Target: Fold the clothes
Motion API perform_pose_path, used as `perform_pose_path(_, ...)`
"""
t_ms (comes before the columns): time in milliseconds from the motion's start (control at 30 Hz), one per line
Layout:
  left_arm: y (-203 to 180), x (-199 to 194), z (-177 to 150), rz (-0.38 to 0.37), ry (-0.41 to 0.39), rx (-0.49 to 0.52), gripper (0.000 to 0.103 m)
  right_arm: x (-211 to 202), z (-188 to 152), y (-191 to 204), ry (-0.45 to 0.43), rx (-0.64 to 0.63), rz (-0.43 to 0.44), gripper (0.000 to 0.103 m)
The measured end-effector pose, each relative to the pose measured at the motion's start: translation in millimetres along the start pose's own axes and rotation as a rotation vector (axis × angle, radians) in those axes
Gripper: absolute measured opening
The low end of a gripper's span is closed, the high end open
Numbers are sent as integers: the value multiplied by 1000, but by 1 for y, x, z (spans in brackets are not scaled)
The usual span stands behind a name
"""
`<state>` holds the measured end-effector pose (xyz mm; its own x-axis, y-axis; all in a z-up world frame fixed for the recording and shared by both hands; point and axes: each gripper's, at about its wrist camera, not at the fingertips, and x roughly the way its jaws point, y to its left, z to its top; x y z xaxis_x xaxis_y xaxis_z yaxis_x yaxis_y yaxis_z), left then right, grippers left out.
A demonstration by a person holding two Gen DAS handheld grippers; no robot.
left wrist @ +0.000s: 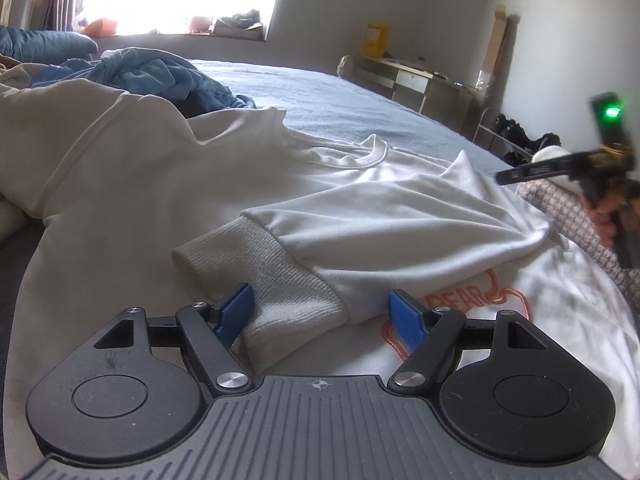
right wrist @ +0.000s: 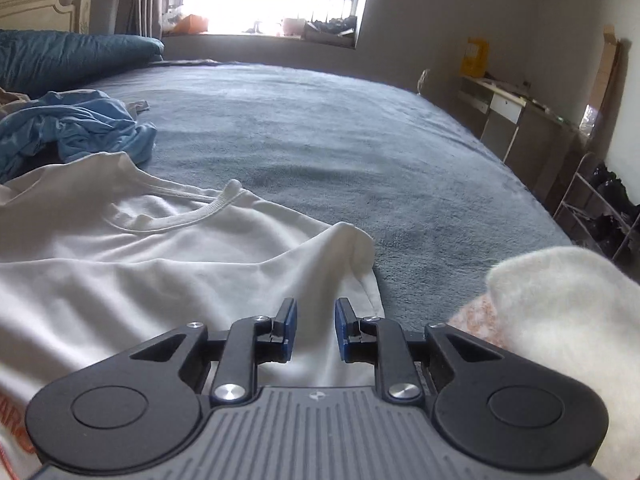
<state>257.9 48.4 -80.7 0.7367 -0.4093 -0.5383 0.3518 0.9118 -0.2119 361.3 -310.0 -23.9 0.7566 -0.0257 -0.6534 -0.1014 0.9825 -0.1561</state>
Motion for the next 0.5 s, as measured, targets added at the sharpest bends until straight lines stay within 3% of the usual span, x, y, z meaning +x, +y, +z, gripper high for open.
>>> perform_pose_path(133, 2, -1, 0, -9, 0, -7, 75, 54, 2, -13, 74, -2, -130, 21)
perform_pose_path(267, 2, -1, -1, -15, -1, -9, 76, 53, 12, -31, 21, 83, -217, 21)
perform_pose_path(500, 1, -3, -2, -15, -4, -9, 76, 46, 21, -45, 16, 162, -47, 21)
